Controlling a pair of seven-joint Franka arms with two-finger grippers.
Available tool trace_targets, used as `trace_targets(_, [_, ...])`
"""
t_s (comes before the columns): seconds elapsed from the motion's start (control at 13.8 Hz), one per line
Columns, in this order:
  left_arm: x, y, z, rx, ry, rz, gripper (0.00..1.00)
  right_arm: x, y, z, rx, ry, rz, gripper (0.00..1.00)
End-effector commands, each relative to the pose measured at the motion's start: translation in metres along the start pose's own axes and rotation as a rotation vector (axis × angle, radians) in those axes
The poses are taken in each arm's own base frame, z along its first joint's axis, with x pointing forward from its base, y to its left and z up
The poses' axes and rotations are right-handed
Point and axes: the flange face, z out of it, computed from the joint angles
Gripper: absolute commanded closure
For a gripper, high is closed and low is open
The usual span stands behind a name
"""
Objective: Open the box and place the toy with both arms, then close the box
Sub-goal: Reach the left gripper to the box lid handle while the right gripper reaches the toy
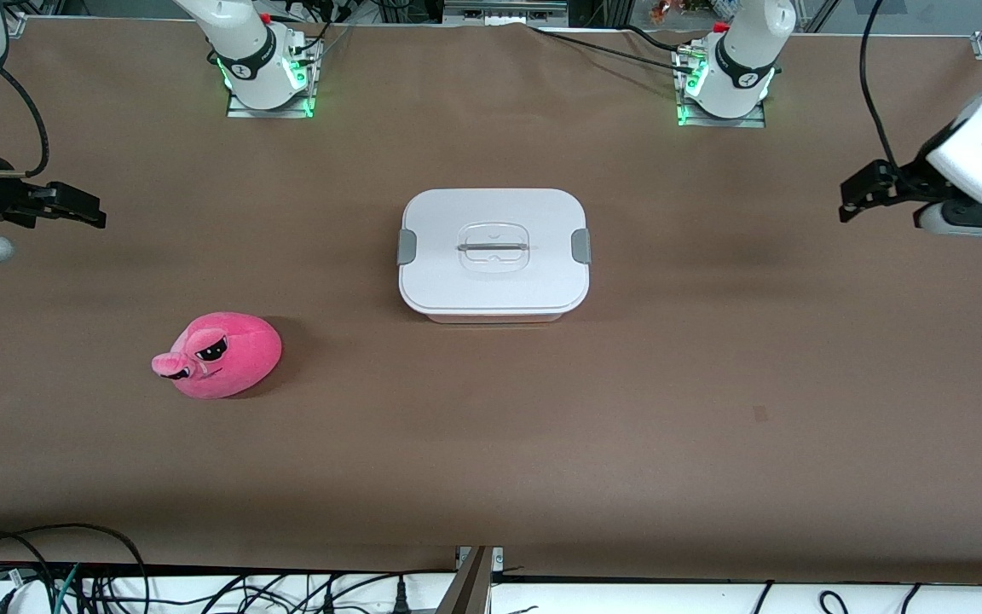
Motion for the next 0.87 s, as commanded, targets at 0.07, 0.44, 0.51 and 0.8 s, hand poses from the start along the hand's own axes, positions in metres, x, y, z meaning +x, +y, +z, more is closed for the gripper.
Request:
trace_targets(0.07, [-0.004, 0.061, 0.024, -0.009, -0.153, 0.114, 0.00, 0.004, 0.004, -0.002, -0.013, 0.002, 0.011, 0.00])
trace_targets(0.44, [-0.022, 0.176, 0.056, 0.014, -0.267, 0.366, 0.00, 0.039, 0.007, 0.059, -0.039, -0.080, -0.015, 0.00])
trace_targets(0.51, [-0.020, 0.208, 0.071, 0.013, -0.287, 0.434, 0.00, 0.046, 0.006, 0.071, -0.035, -0.089, -0.039, 0.00])
trace_targets(0.8, [-0.015, 0.326, 0.115, -0.021, -0.325, 0.630, 0.00, 0.078, 0.000, 0.120, -0.017, -0.056, -0.177, 0.00])
